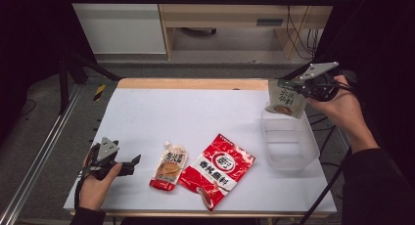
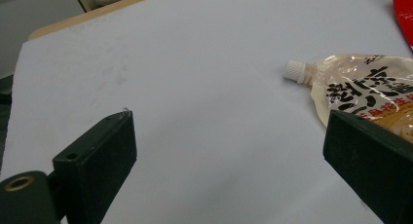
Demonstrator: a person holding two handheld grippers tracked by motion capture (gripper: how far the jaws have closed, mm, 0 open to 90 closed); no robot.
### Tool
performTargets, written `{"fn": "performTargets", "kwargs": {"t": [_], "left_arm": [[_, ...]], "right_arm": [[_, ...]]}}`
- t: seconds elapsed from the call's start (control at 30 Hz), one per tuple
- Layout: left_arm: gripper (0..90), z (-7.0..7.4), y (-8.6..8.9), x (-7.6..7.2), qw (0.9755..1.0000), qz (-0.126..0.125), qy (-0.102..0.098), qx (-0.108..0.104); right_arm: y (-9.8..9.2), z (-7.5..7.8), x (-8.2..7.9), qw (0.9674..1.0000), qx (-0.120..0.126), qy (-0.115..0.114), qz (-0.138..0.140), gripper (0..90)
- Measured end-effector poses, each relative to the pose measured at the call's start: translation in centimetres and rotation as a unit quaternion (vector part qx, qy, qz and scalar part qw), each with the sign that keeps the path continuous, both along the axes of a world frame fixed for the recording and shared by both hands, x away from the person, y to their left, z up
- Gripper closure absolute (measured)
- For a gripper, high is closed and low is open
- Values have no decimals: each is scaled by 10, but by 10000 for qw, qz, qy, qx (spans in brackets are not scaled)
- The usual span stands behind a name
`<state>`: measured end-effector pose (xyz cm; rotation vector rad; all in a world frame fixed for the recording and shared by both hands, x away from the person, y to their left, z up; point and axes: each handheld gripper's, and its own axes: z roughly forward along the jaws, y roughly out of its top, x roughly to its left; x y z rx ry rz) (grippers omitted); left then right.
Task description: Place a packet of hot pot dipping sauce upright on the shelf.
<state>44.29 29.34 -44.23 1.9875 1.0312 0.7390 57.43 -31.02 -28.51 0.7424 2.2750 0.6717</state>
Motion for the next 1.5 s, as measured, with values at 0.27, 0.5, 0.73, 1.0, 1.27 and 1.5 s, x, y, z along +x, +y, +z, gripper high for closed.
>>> {"fn": "performTargets", "kwargs": {"t": [0.27, 0.5, 0.73, 1.0, 1.27, 1.5], "left_arm": [[52, 0, 0, 0, 10000, -3, -4, -11], [51, 0, -2, 0, 10000, -27, -12, 6], [51, 0, -1, 0, 10000, -27, -26, 8], [50, 0, -3, 1, 10000, -39, -29, 31], [50, 1, -4, 0, 10000, -76, -28, 36], [50, 0, -4, 0, 10000, -85, -20, 35]], "right_arm": [[0, -9, 11, 9999, -8, 106, 98, 900], [1, -21, 18, 9996, 19, 243, 104, 900], [-3, -35, 24, 9988, 171, 453, -21, 900], [-3, -44, 29, 9979, 329, 552, -40, 900], [-7, -49, 34, 9980, 309, 496, -249, 898], [-17, -56, 39, 9962, 313, 607, -533, 887]]}}
